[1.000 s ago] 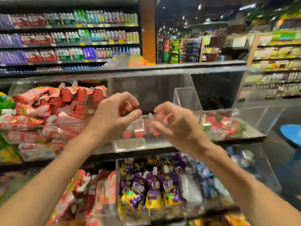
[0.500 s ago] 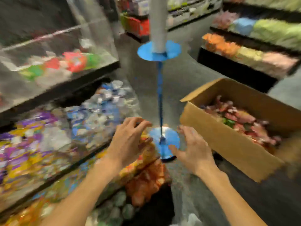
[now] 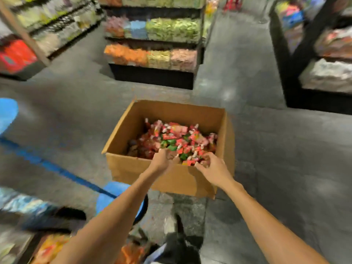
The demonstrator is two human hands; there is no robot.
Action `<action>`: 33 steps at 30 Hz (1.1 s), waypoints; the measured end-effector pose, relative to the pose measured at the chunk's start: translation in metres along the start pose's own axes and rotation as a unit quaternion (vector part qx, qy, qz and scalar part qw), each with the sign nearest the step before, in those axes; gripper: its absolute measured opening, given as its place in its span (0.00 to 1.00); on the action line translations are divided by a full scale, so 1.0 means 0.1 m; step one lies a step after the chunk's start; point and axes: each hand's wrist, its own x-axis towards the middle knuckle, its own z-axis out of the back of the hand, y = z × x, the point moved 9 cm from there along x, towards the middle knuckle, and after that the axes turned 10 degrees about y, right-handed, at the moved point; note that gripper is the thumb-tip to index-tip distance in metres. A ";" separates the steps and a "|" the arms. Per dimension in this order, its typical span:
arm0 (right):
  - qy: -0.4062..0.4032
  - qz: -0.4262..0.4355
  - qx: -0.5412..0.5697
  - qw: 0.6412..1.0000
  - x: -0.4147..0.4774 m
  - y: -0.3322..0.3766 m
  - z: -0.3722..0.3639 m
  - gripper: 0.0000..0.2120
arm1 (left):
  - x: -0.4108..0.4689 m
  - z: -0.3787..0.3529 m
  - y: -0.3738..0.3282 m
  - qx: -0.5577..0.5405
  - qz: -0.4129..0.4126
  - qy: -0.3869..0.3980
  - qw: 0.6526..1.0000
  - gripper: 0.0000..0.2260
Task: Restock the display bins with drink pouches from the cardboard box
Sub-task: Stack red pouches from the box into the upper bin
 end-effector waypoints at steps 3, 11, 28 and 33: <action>-0.005 -0.032 0.021 0.999 0.46 -0.16 0.07 0.18 | 0.69 -0.11 0.03 0.003 0.018 0.045 0.999 0.13; 0.036 -0.191 0.028 0.980 1.95 -0.74 -0.04 0.28 | 2.53 0.02 0.07 0.180 -0.025 0.038 0.983 0.24; 0.044 -0.265 -0.042 0.962 3.49 -1.60 -0.25 0.44 | 4.25 -0.55 0.51 0.553 -0.101 0.141 0.815 0.35; 0.020 -0.265 -0.035 0.963 3.67 -1.60 -0.18 0.32 | 4.14 -0.50 0.49 0.511 -0.153 0.098 0.840 0.24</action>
